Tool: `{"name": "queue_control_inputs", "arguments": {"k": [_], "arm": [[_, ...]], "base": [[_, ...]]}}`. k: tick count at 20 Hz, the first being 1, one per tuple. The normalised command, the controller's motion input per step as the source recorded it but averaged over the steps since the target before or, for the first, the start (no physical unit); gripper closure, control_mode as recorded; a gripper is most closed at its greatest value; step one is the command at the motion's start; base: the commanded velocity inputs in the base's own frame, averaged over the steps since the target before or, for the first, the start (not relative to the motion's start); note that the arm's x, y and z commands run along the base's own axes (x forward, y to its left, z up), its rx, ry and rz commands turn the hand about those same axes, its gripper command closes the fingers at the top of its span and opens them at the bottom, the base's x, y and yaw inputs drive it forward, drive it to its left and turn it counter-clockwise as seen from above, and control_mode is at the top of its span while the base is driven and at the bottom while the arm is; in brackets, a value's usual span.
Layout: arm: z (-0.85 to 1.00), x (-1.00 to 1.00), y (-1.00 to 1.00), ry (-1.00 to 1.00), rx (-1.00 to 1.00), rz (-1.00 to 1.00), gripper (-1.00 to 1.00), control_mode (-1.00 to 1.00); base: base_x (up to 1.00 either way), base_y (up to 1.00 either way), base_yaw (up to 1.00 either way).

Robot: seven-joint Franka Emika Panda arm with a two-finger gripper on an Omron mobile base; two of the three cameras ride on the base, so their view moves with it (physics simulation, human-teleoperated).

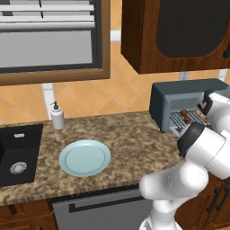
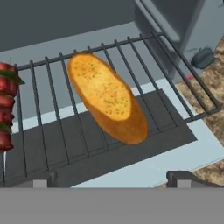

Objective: Pick up the kebab skewer and baguette bread, and place them inside the toaster oven. Close the toaster oven door and start by setting the timer.

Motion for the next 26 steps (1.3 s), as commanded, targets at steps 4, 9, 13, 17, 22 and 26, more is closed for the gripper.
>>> {"name": "queue_control_inputs", "arguments": {"k": [4,9,13,17,22,26], "arm": [[-0.19,-0.11,0.0,0.03,-0.08,-0.04,-1.0,-1.0],[-0.23,-0.06,-0.02,0.03,-0.05,0.0,-1.0,-1.0],[-0.15,-0.21,-0.06,0.06,-0.01,0.02,-1.0,-1.0],[-0.1,-0.1,-0.01,0.03,0.0,0.0,-1.0,-1.0],[-0.1,0.0,-0.03,0.05,0.0,0.0,-1.0,-1.0],[-0.15,0.06,0.0,0.06,0.0,0.0,-1.0,-1.0]], "base": [[0.0,0.0,0.0],[0.0,0.0,0.0],[0.0,0.0,0.0],[0.0,0.0,0.0],[0.0,0.0,0.0],[0.0,0.0,0.0]]}}
